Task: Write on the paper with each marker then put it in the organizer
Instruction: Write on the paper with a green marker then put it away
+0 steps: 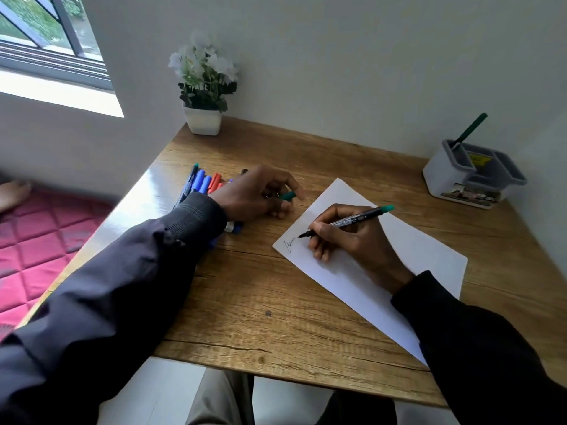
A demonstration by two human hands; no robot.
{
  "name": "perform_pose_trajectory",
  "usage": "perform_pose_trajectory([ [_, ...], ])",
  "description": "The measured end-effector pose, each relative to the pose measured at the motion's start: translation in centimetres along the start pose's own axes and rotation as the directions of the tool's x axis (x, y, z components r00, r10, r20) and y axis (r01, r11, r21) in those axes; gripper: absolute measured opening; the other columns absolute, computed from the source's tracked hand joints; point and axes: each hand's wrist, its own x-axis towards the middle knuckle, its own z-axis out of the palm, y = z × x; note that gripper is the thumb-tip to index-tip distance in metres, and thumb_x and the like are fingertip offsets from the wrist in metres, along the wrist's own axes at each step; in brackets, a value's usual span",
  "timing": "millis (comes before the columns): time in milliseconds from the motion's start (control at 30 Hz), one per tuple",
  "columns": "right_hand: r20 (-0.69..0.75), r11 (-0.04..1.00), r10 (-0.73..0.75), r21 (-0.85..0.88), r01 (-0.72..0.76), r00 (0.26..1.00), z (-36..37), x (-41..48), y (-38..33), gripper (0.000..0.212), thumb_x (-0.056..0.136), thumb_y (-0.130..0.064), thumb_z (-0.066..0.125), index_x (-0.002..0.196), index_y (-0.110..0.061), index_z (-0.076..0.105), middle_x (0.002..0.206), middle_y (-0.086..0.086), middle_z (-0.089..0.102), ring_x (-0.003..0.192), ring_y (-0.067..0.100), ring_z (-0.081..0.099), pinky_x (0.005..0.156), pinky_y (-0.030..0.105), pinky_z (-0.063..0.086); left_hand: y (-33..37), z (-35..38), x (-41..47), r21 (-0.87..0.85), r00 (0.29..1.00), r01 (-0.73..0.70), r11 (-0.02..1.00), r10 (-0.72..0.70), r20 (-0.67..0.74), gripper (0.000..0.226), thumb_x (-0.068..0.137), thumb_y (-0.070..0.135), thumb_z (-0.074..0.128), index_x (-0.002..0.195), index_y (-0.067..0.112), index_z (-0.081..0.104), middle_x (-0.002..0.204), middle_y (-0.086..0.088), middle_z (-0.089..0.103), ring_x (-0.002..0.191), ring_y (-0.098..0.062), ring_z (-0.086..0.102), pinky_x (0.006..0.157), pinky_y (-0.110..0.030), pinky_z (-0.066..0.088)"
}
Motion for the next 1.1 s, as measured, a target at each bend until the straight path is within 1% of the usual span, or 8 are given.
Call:
perform_pose_trajectory([
  [100, -0.016, 0.999, -0.024, -0.023, 0.024, 1.0, 0.1, -0.3, 0.1, 0.01, 0.094, 0.004, 0.068, 0.094, 0.014, 0.066, 0.075, 0.025, 0.072, 0.058, 0.034, 0.068, 0.054, 0.035, 0.057, 0.0, 0.2, 0.0, 0.046, 0.999, -0.007, 0.999, 0.005, 0.034, 0.026, 0.09, 0.007, 0.07, 0.11, 0.024, 0.069, 0.108, -0.003, 0.071, 0.098, -0.01, 0.069, 0.082, -0.013, 0.055],
  [167, -0.029, 0.999, -0.025, -0.044, 0.024, 0.999, 0.2, -0.4, 0.1, 0.005, 0.092, 0.005, 0.069, 0.093, 0.01, 0.067, 0.075, 0.022, 0.072, 0.058, 0.033, 0.069, 0.054, 0.034, 0.058, 0.0, 0.2, 0.1, 0.068, 0.999, -0.021, 0.997, 0.018, 0.045, 0.027, 0.09, 0.007, 0.07, 0.111, 0.024, 0.069, 0.11, -0.002, 0.071, 0.099, -0.004, 0.067, 0.077, -0.006, 0.051],
  [333, -0.02, 0.999, 0.04, -0.016, -0.041, 0.999, 0.1, -0.2, -0.2, 0.007, 0.095, 0.006, 0.065, 0.093, 0.013, 0.063, 0.076, 0.029, 0.071, 0.057, 0.036, 0.066, 0.053, 0.033, 0.055, 0.0, 0.6, 0.1, 0.093, 0.998, -0.024, 0.995, 0.018, 0.063, 0.026, 0.09, 0.007, 0.07, 0.113, 0.021, 0.069, 0.112, -0.008, 0.072, 0.102, -0.022, 0.069, 0.081, -0.008, 0.052],
  [500, 0.03, 0.992, 0.042, -0.117, -0.038, 0.999, -0.8, 0.7, -1.5, 0.007, 0.095, 0.004, 0.066, 0.093, 0.01, 0.065, 0.079, 0.025, 0.075, 0.06, 0.04, 0.07, 0.054, 0.035, 0.058, 0.2, 0.7, 0.1, 0.129, 0.998, -0.04, 0.991, 0.034, 0.047, 0.027, 0.09, 0.01, 0.071, 0.114, 0.021, 0.069, 0.115, 0.004, 0.068, 0.096, 0.007, 0.061, 0.08, 0.0, 0.046],
  [667, 0.054, 0.989, 0.014, -0.146, -0.006, 0.998, -0.5, 1.1, -1.0, 0.008, 0.096, 0.004, 0.066, 0.092, 0.01, 0.064, 0.076, 0.024, 0.074, 0.059, 0.042, 0.07, 0.054, 0.037, 0.058, -0.1, 0.9, 0.3, 0.138, 0.999, -0.036, 0.99, 0.031, 0.042, 0.026, 0.089, 0.013, 0.072, 0.113, 0.024, 0.069, 0.115, 0.008, 0.067, 0.107, -0.003, 0.064, 0.087, -0.006, 0.05],
  [767, 0.036, 0.991, -0.015, -0.131, 0.019, 0.999, -0.2, 0.7, -0.2, 0.007, 0.096, 0.006, 0.064, 0.091, 0.011, 0.063, 0.074, 0.025, 0.072, 0.057, 0.042, 0.068, 0.054, 0.036, 0.057, -0.2, 0.9, 0.4, 0.165, 0.999, -0.038, 0.986, 0.033, 0.033, 0.028, 0.089, 0.012, 0.072, 0.114, 0.022, 0.069, 0.115, 0.01, 0.066, 0.108, -0.003, 0.063, 0.087, -0.004, 0.049],
  [900, 0.05, 0.986, -0.022, -0.161, 0.03, 0.998, -0.1, 0.9, -0.2, 0.004, 0.095, 0.008, 0.065, 0.093, 0.01, 0.062, 0.074, 0.024, 0.072, 0.055, 0.042, 0.068, 0.053, 0.037, 0.056, -0.1, 1.1, 0.3, 0.168, 1.0, -0.028, 0.985, 0.025, 0.018, 0.033, 0.081, 0.02, 0.08, 0.111, 0.024, 0.069, 0.111, 0.007, 0.069, 0.102, -0.005, 0.064, 0.091, -0.017, 0.051],
  [1100, 0.049, 0.98, -0.031, -0.196, 0.04, 0.998, 0.1, 1.2, -0.7, 0.008, 0.093, 0.011, 0.065, 0.086, 0.014, 0.061, 0.067, 0.026, 0.069, 0.048, 0.043, 0.064, 0.043, 0.038, 0.053, 0.0, 1.4, 0.1, 0.147, 0.999, -0.028, 0.989, 0.031, -0.016, 0.037, 0.075, 0.022, 0.086, 0.108, 0.024, 0.069, 0.099, 0.005, 0.071, 0.092, -0.003, 0.065, 0.084, -0.014, 0.053],
])
